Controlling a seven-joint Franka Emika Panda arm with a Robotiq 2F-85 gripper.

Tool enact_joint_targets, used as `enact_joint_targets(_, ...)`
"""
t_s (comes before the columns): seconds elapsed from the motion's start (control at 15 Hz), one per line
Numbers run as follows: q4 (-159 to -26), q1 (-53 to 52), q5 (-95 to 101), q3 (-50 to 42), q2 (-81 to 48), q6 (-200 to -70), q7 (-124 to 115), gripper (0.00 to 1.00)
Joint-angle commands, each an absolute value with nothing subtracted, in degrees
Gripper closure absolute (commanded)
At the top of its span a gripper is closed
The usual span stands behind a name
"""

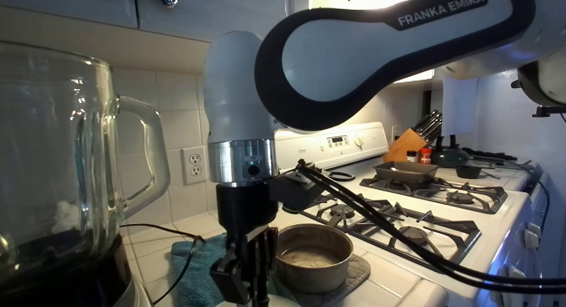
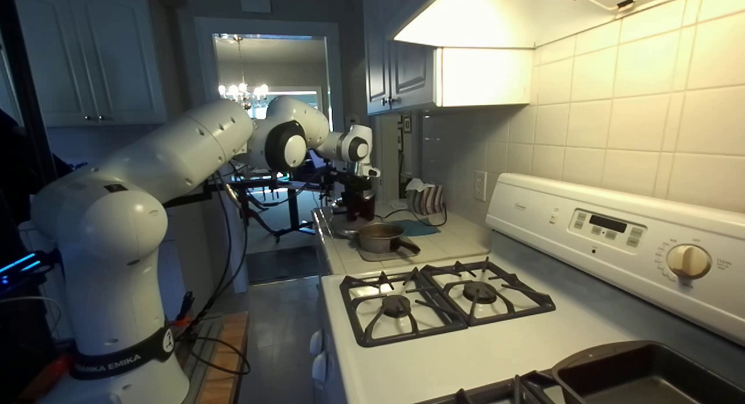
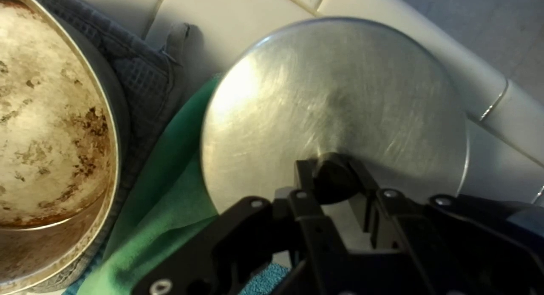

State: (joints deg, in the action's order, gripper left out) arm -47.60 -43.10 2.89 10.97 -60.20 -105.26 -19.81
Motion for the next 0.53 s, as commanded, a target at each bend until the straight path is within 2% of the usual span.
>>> enact_joint_targets(0.0, -47.41, -43.65, 3.84, 10.53, -60.99, -106.59, -19.13, 0.62)
enact_joint_targets(0.2, -47.41, -43.67, 3.87, 10.49, -61.24, -106.79, -19.18, 0.52)
enact_joint_targets(0.33, -47.40, -43.66, 3.87, 10.46, -61.34, -106.84, -19.21, 0.38)
enact_joint_targets(0.47, -47.28, -43.55, 3.71, 10.47, -61.27, -106.97, -19.30, 0.29)
